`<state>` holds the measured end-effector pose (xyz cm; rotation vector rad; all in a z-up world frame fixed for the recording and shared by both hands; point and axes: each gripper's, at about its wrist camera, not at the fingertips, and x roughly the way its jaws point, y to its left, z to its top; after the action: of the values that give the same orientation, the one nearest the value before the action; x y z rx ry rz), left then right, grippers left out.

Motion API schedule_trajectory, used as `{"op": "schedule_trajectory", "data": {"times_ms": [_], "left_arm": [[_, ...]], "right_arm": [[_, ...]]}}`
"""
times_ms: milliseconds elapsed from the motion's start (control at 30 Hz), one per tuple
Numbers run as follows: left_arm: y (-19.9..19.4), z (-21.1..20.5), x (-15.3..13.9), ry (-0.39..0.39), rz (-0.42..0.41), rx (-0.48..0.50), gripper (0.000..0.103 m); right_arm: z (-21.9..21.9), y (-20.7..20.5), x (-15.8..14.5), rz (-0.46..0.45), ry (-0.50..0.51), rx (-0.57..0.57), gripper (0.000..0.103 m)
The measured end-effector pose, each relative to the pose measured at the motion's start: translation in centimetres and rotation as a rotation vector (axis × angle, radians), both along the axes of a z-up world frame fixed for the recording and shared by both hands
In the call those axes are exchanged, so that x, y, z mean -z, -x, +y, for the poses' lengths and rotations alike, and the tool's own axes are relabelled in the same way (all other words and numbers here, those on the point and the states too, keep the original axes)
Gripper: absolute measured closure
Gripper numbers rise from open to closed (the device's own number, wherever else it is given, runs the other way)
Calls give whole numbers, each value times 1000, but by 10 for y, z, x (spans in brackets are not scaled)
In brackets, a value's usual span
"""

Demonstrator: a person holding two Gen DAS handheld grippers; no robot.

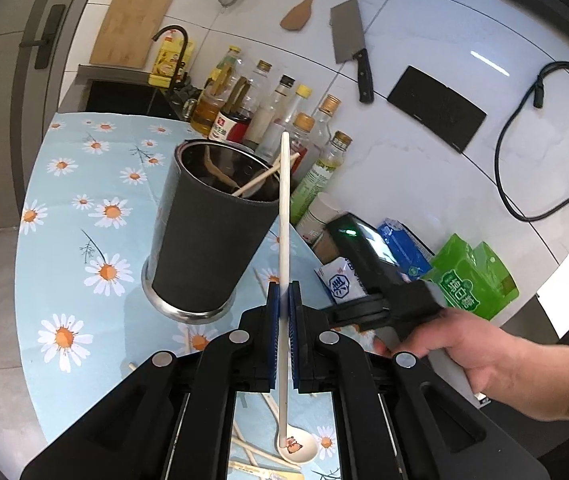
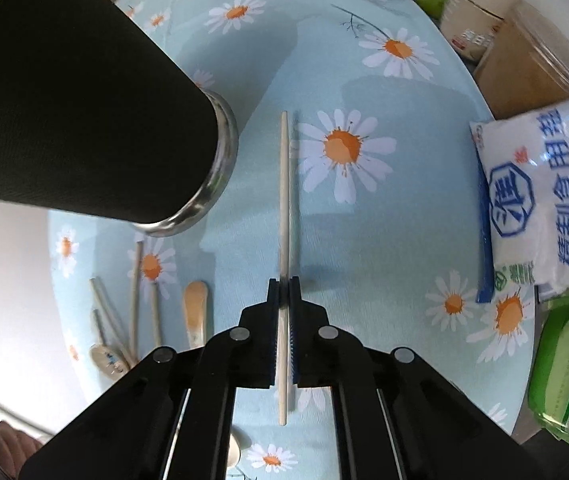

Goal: Organize utensils
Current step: 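Carry both held chopsticks upright over the black holder with both tools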

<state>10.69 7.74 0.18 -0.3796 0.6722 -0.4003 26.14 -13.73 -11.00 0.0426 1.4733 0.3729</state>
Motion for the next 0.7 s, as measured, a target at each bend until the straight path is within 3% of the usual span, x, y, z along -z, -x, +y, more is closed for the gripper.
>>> {"op": "schedule_trajectory", "data": {"times_ms": [267,700], "left_arm": [[-1,-1,-12,-19,-12,-86,99],[-17,-4,-47,-80,-61,-247,99]], "right_arm": [[-33,26,-47,-121,-243,-24,97],[-40,36,-148,-523,-498,-153,97]]}}
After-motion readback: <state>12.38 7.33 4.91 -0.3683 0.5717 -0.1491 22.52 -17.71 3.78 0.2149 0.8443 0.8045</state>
